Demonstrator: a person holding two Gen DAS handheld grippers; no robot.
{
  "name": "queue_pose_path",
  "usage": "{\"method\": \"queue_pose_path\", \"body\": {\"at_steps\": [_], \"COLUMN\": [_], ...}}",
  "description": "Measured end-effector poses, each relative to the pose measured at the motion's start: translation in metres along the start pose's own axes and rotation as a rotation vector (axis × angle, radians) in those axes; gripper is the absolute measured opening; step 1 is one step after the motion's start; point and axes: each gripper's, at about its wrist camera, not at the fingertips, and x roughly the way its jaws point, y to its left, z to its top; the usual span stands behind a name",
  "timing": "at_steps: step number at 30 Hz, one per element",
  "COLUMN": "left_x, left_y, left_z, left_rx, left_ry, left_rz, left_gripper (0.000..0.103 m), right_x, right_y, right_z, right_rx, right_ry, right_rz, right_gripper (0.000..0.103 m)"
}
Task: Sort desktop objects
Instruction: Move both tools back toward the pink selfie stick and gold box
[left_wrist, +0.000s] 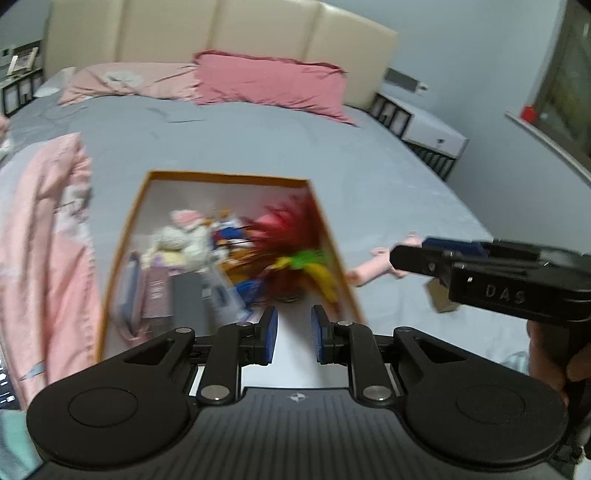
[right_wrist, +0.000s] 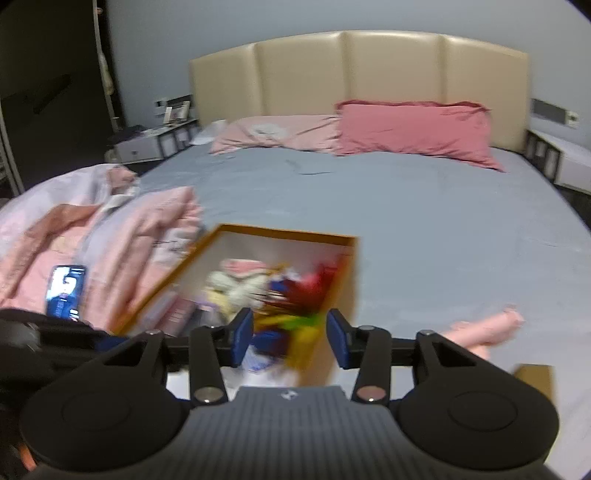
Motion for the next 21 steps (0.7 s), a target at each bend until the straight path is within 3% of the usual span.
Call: {"method": "queue_pose_path", "body": {"at_steps": [4,10,17,21], "left_x": [0.010,0.038,0.078,0.095], "left_y": [-0.027,-0.062,-0.092,-0.106], "left_z": [0.003,0.007,0.015,0.018], "left_rx": [0.072,0.169,0.285,0.319], "left_ry": [0.003,0.070,0.149,0.181], "left_rz": [-0.023,-0.027,0.057,0.057], "left_gripper": [0.021,0.028,0.029,0.029], "right_x": [-0.006,0.001,0.014,0.032], "right_y": [-0.043,-0.097,-0.136,-0.150], "right_z": [-0.012,-0.034,-0.053,-0.051], "right_rx": [0.034,0.017,-0.028,-0.058], "right_ry": [0.063,0.192,0.285,0.346], "right_rz": [-0.098,-0.287,-0.332,-0.327], "right_gripper": [0.048,0.048,0.052,0.056]}}
